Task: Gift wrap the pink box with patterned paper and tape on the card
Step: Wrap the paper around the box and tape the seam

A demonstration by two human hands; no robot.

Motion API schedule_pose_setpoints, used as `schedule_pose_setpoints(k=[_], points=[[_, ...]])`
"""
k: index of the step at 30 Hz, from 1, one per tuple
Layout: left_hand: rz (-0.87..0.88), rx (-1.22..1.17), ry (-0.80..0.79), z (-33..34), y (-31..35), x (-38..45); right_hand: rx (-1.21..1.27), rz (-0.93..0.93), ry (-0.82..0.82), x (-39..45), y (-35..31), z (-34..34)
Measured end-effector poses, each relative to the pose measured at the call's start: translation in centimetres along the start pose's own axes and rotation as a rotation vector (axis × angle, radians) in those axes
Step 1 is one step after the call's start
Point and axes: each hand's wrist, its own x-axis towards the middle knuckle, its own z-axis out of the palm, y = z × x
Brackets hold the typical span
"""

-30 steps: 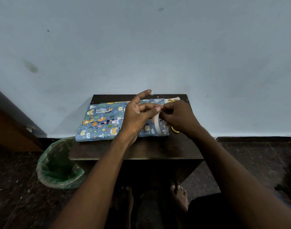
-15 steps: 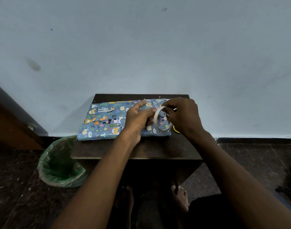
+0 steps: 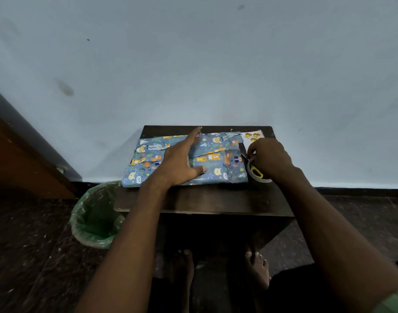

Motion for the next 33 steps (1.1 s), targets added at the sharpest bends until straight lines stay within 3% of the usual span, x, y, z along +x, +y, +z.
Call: schedule_pose_setpoints(k=[3,5,10,20,23,30,33], points=[[-0.006,0.19,-0.013,-0.8,-1.1,-0.5,0.153,-0.032,0.199,-0.6,-2.8,-0.5],[-0.019,0.233,0.016,-1.1,-1.4,-0.8,0.312,-0.127,0.249,-1.7,-5.9,-0.7],[-0.012,0.277,0.076,-1.5,-1.4,-0.7,0.249,-0.432,0.059,-5.6,-10.6,2.1],[0.082,0.187,0.057,-1.8,-1.4,-0.9,-0.006,-0.403,0.006,-5.4,-11.5,3.8],[0.066,0.217,0.001,-1.5,-1.5,-1.0,-0.046,-0.415,0.027,-5.0,-11.7,4.0],[-0.024,0.229,0.032,-1.2,-0.9,-0.2,0.0,-0.441,0.207,-5.9,-11.6,4.9],[-0.02,0.238,0.086,-1.2,-0.4,-0.1,-0.021,-0.431,0.19,-6.7,-12.2,5.7]])
